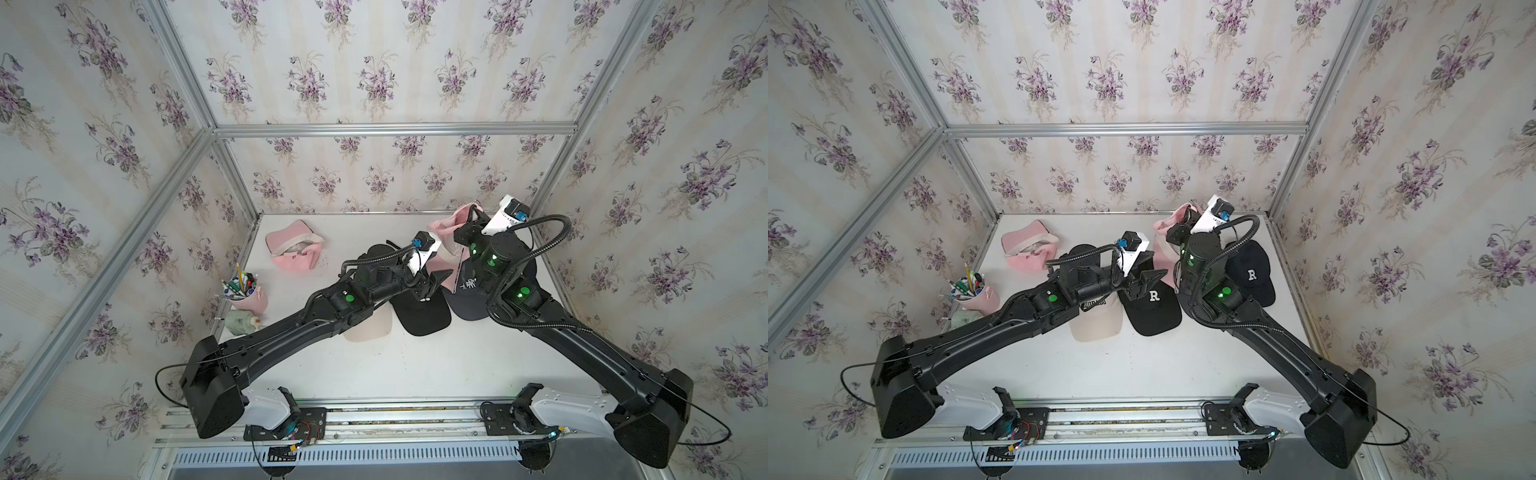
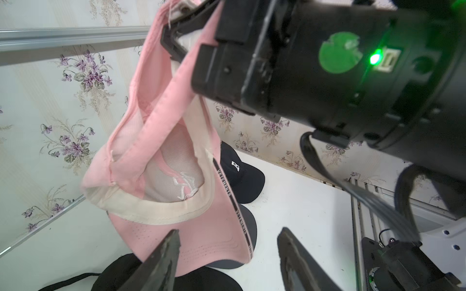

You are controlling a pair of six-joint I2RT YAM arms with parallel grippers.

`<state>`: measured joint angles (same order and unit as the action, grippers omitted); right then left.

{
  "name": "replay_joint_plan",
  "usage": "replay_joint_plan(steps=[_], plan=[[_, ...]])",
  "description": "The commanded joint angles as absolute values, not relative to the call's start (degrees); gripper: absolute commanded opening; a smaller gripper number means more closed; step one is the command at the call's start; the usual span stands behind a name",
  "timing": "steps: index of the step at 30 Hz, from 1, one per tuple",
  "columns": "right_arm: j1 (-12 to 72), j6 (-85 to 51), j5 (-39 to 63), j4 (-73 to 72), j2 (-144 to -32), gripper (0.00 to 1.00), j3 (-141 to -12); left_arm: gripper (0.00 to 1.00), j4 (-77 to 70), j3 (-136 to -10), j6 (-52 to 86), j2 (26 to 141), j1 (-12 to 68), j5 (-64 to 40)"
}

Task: Open the adjustable buckle of the baseball cap
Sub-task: Pull the adjustable strap on the baseball cap, then place the baseball cap at the center of the board.

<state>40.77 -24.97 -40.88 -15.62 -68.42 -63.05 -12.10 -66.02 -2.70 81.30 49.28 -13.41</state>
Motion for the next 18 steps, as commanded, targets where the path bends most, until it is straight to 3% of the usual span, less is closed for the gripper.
replay_joint_plan(steps=[1,14,17,18], plan=[[41.39,-28.31,-45.18,-15.39,-69.48,0.00,-65.29,0.62,-20.63,-64.59,-1.58,83.50,49.57,-10.64],[43.93,-30.40,-50.52,-11.19,-71.46,0.00,-68.90,0.61,-27.39,-67.37,1.43,92.46,49.66,-10.98],[44.19,-30.89,-50.76,-10.84,-71.37,0.00,-68.99,0.56,-27.27,-68.20,1.83,94.05,49.59,-10.96],[44.30,-30.85,-50.80,-10.60,-71.37,0.00,-69.13,0.49,-27.14,-68.46,2.00,94.49,49.58,-11.13]])
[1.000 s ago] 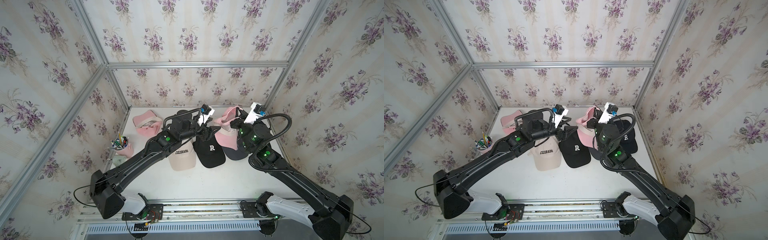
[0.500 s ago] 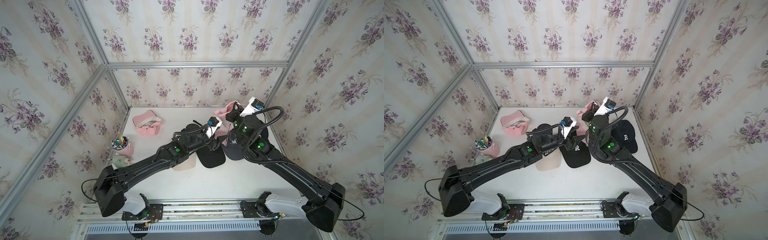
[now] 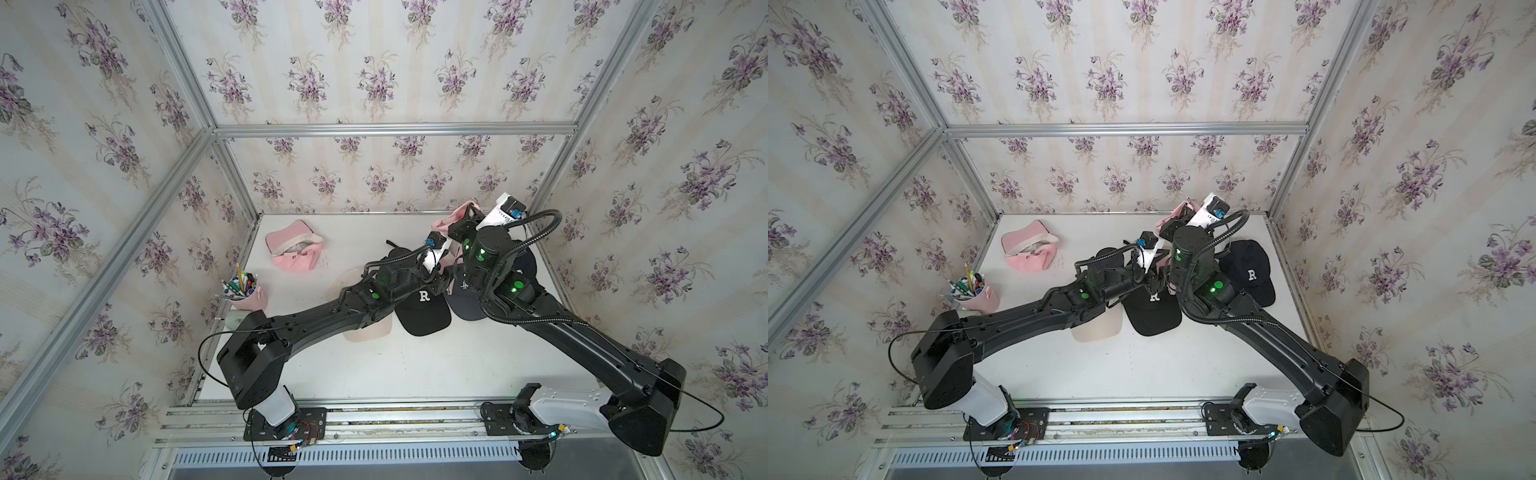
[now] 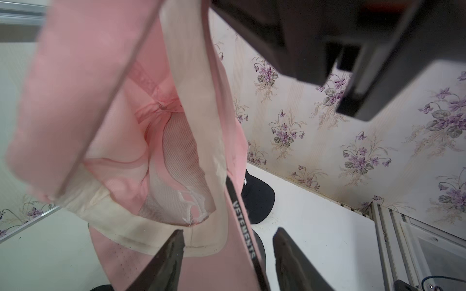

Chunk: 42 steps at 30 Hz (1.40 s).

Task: Open the adjustable buckle of the baseball cap
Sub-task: Place the baseball cap at the center of the board.

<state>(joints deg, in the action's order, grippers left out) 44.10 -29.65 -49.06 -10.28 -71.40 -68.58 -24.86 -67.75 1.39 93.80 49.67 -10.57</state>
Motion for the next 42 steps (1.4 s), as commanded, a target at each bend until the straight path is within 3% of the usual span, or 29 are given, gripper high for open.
replay_joint_plan(steps=[1,14,21,33,38,42], plan=[[44.34,-30.85,-50.88,-10.39,-71.37,0.00,-69.18,0.45,-26.79,-68.86,2.12,94.81,49.59,-11.25],[44.38,-30.11,-50.36,-10.36,-70.77,0.00,-67.86,0.01,-21.16,-69.16,1.54,93.34,49.32,-12.94],[44.38,-26.90,-48.65,-11.80,-69.71,0.13,-65.86,0.00,-17.31,-67.16,1.51,89.17,48.13,-13.94],[43.56,-15.57,-37.93,-13.62,-67.05,0.55,-64.01,0.00,-11.43,-65.75,8.20,83.53,41.25,-19.71],[42.89,-10.04,-28.80,-12.24,-66.14,0.64,-65.09,0.00,-11.84,-65.51,12.93,83.01,36.10,-25.67],[42.88,-8.31,-26.01,-10.39,-65.37,0.65,-65.46,0.00,-13.80,-66.13,17.29,83.82,30.54,-31.01]])
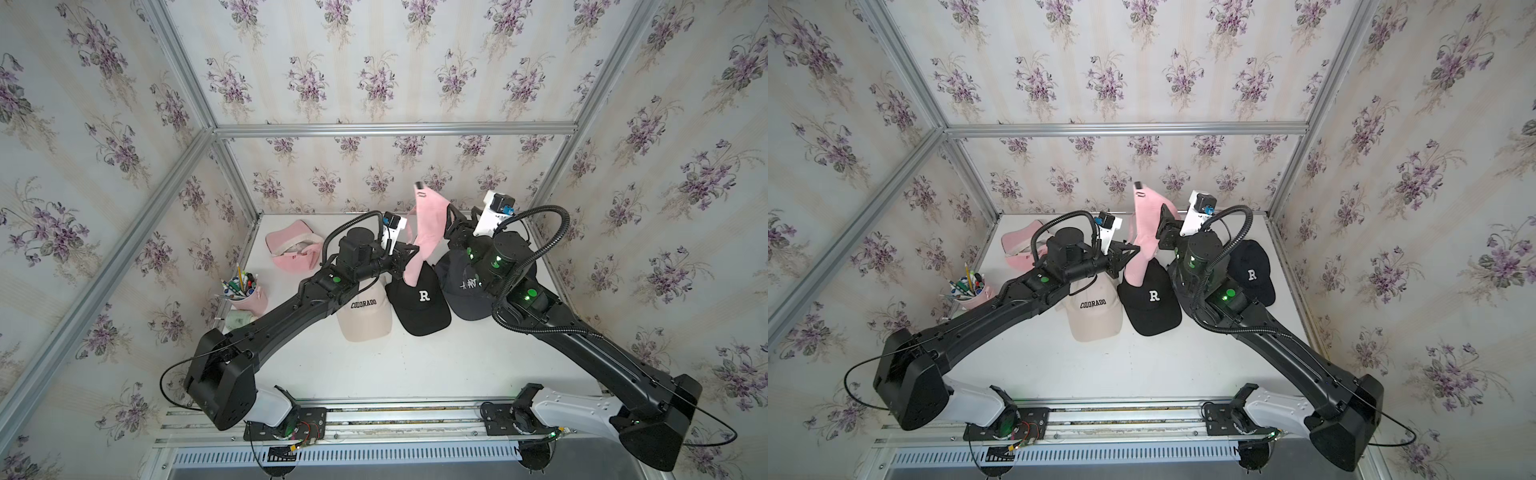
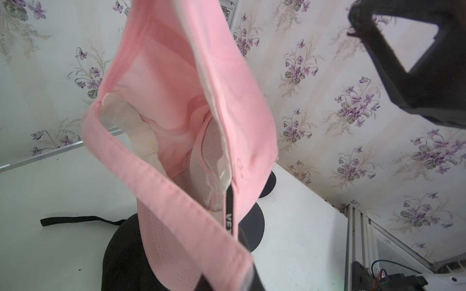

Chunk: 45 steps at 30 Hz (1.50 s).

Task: Open the adjustable buckle of the baseball cap
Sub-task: Place the baseball cap at the center of the board.

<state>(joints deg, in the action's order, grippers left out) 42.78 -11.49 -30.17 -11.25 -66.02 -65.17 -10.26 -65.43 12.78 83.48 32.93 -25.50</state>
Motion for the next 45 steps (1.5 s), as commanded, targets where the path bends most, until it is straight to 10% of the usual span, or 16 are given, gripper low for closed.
replay_joint_plan(steps=[1,25,45], plan=[[42.81,-8.15,-25.45,-10.21,-64.94,0.65,-65.13,0.00,-14.41,-66.60,18.48,84.29,28.89,-32.64],[42.80,-10.46,-20.68,-1.64,-66.42,0.66,-64.59,0.00,-42.82,-88.12,52.34,121.56,4.87,-57.37],[42.80,-8.28,-17.23,-1.85,-72.75,0.66,-65.22,0.07,-12.80,-94.77,32.48,131.82,0.37,-57.83]])
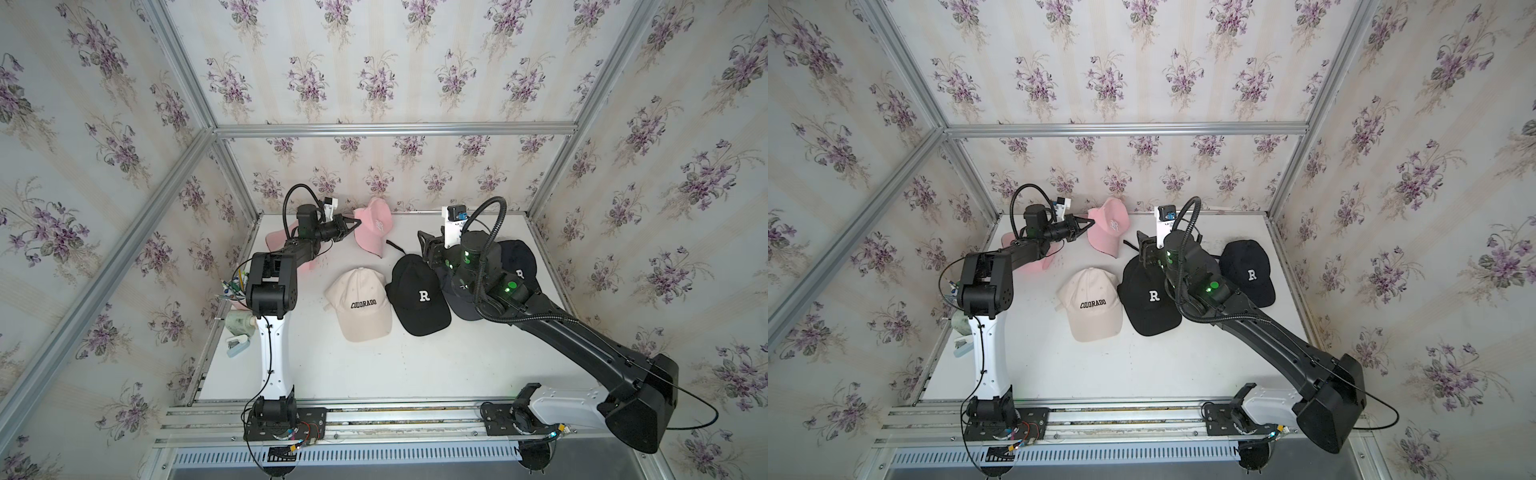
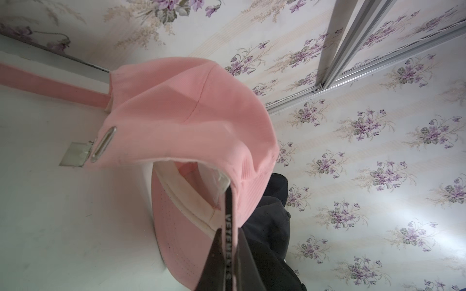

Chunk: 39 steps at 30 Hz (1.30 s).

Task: Open the adjustable buckle of the baseball cap
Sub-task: Place the baseball cap at the center of the board.

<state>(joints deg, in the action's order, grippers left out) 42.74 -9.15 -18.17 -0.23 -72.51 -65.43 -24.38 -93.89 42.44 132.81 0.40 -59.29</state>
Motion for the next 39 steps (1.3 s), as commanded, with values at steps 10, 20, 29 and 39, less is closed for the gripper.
replay_joint_plan(steps=[10,20,29,39], plan=[[42.71,-7.43,-17.08,-2.44,-72.43,0.67,-63.32,0.32,8.97,-96.57,18.17,128.43,0.30,-45.21],[42.45,-7.04,-15.89,-2.54,-71.12,0.67,-61.23,0.48,22.58,-100.65,8.88,125.06,0.40,-29.75],[41.84,-6.94,-14.27,-1.89,-70.31,0.67,-60.43,0.62,32.92,-101.72,-0.42,119.09,2.16,-17.72],[41.57,-7.25,-11.21,-1.02,-70.84,0.68,-60.83,0.72,48.01,-108.23,-12.63,118.34,0.75,-13.96]])
